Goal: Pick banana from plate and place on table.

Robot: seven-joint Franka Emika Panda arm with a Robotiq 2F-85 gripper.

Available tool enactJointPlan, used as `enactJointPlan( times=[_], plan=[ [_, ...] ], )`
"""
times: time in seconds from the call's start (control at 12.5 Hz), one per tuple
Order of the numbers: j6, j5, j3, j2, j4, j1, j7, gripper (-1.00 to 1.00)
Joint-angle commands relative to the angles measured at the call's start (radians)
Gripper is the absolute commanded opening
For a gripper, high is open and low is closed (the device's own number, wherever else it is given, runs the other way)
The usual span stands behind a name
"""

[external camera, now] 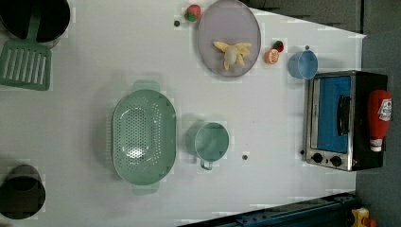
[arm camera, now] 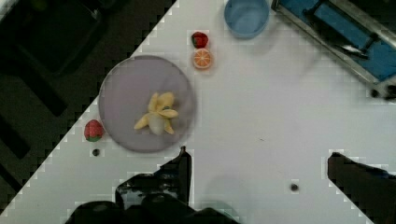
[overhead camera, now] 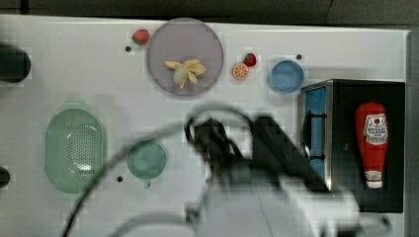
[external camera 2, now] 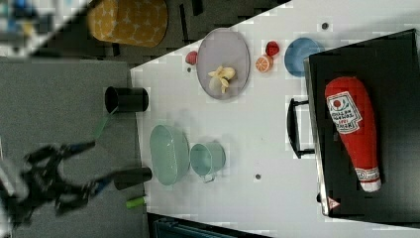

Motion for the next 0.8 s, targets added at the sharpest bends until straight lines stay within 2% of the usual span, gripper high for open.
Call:
enactJointPlan(
  times=[0.08, 0.56, 0.8],
  plan=[
    [0.095, 0.014, 0.062, 0.223, -0.040, 0.025, 0.026, 1.00],
    [0.254, 0.014, 0.090, 0.618, 0.197, 0.029, 0.031, 1.00],
    [0.336, 0.014, 0.091, 0.774, 0.259, 0.038, 0.032, 1.00]
  ],
)
